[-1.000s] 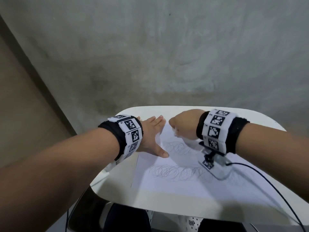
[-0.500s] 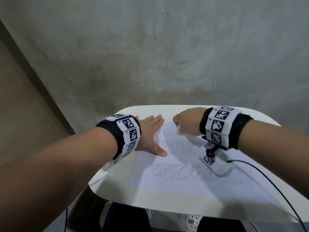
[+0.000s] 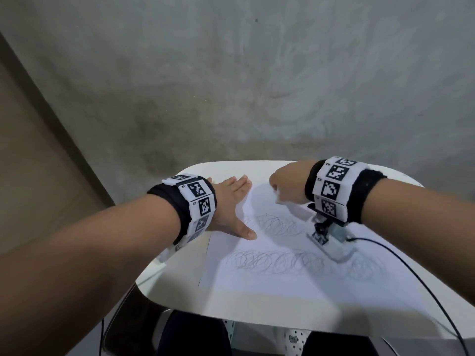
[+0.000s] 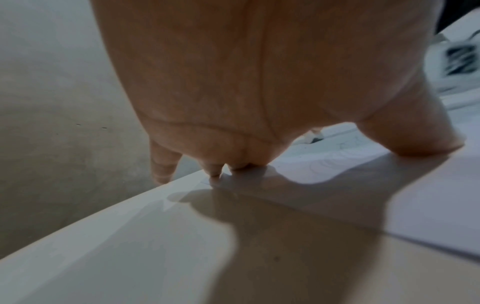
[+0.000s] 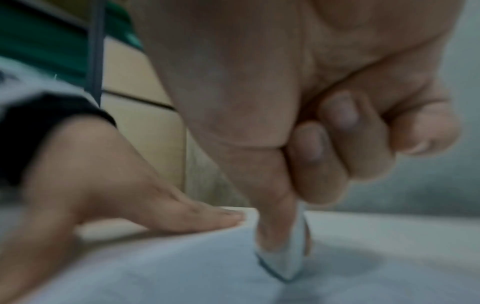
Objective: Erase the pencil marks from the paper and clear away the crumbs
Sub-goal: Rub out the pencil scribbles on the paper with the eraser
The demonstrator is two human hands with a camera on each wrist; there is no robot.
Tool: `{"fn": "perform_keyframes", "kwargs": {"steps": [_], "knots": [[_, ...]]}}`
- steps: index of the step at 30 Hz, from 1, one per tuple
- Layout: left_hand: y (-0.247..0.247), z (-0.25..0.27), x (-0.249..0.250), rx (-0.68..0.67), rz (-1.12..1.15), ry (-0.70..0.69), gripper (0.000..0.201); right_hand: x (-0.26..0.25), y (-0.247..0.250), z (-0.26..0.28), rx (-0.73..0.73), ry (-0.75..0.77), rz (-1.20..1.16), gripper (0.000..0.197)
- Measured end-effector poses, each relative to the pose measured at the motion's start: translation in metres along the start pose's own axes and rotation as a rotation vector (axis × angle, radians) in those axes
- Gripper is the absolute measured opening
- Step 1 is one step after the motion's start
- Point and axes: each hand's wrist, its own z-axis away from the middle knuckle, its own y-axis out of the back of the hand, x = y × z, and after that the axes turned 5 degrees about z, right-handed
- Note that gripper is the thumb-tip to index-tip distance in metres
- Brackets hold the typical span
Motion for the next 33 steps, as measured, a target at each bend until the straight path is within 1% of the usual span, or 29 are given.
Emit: {"fn": "perform_keyframes", "kwargs": {"steps": [2,4,5,7,9,10,11,12,14,16,17,18,19,20,21,22,23,24,26,28,29,30,31,32,33], "knots": [[0.0,0.001,0.0,0.002,0.003,0.0,0.124,0.003,0.002,-0.001,-0.017,-0.026,0.051,0.017],[0.0,0.001,0.001,0.006,-0.007,0.004,0.123,-0.005,0.0,-0.005,-0.059,0.021,0.102,0.023],[0.0,0.0,0.0,0.008,-0.01,0.006,0.123,-0.007,0.0,-0.008,-0.061,0.04,0.092,0.025],[0.0,0.001,0.001,0.004,-0.006,0.004,0.123,-0.003,0.003,-0.007,-0.047,0.015,0.074,0.026],[0.001,0.002,0.002,0.001,-0.001,0.004,0.122,0.0,0.005,-0.006,-0.076,-0.03,0.137,0.022],[0.001,0.003,0.002,0.003,0.0,0.004,0.122,-0.003,0.006,-0.007,-0.085,-0.019,0.153,0.02],[0.001,0.003,0.002,0.006,0.0,0.004,0.122,-0.006,0.005,-0.009,-0.091,0.018,0.164,0.022],[0.002,0.002,0.002,0.006,-0.001,0.005,0.122,-0.008,0.005,-0.009,-0.076,0.03,0.158,0.025],[0.002,0.002,0.003,-0.004,0.003,0.006,0.122,-0.001,0.003,-0.014,-0.028,0.008,0.119,0.026],[0.001,0.002,0.003,-0.001,0.007,0.008,0.122,0.007,-0.002,-0.016,0.004,-0.056,0.114,0.017],[0.001,0.002,0.003,0.003,0.005,0.008,0.122,0.005,-0.007,-0.02,-0.024,-0.045,0.125,0.016],[0.001,0.002,0.002,0.006,0.004,0.007,0.122,0.0,-0.011,-0.02,-0.049,0.003,0.137,0.018],[0.0,0.002,0.002,0.007,0.008,0.006,0.122,-0.002,-0.014,-0.021,-0.038,0.043,0.138,0.016],[0.0,0.002,0.002,0.007,0.016,0.001,0.122,-0.001,-0.013,-0.018,-0.026,0.038,0.078,0.013],[-0.001,0.002,0.001,0.01,0.026,-0.006,0.122,0.005,-0.01,-0.017,-0.008,-0.004,-0.038,0.018],[-0.001,0.002,0.0,0.019,0.035,-0.011,0.122,0.016,-0.006,-0.014,0.041,-0.05,-0.164,0.021],[-0.001,0.003,-0.001,0.028,0.044,-0.018,0.123,0.028,-0.003,-0.013,0.056,-0.106,-0.279,0.02],[-0.002,0.004,-0.003,0.037,0.05,-0.025,0.123,0.039,-0.001,-0.01,0.082,-0.13,-0.394,0.016],[-0.004,0.007,-0.006,0.052,0.059,-0.034,0.123,0.052,-0.002,-0.005,0.096,-0.151,-0.774,0.007],[-0.007,0.01,-0.01,0.059,0.057,-0.028,0.124,0.06,0.0,0.005,0.107,-0.139,-1.143,0.009],[-0.008,0.012,-0.013,0.06,0.047,-0.022,0.124,0.064,0.001,0.009,0.125,-0.135,-1.234,0.009],[-0.008,0.015,-0.016,0.057,0.032,-0.015,0.123,0.068,0.001,0.01,0.132,-0.129,-1.262,0.01],[-0.007,0.018,-0.019,0.053,0.02,-0.009,0.123,0.069,0.001,0.012,0.134,-0.129,-1.23,0.012],[-0.005,0.021,-0.021,0.05,0.016,-0.003,0.123,0.068,0.001,0.012,0.144,-0.122,-1.143,0.013],[-0.002,0.023,-0.021,0.051,0.022,0.0,0.123,0.066,0.001,0.012,0.151,-0.13,-1.009,0.008]]}}
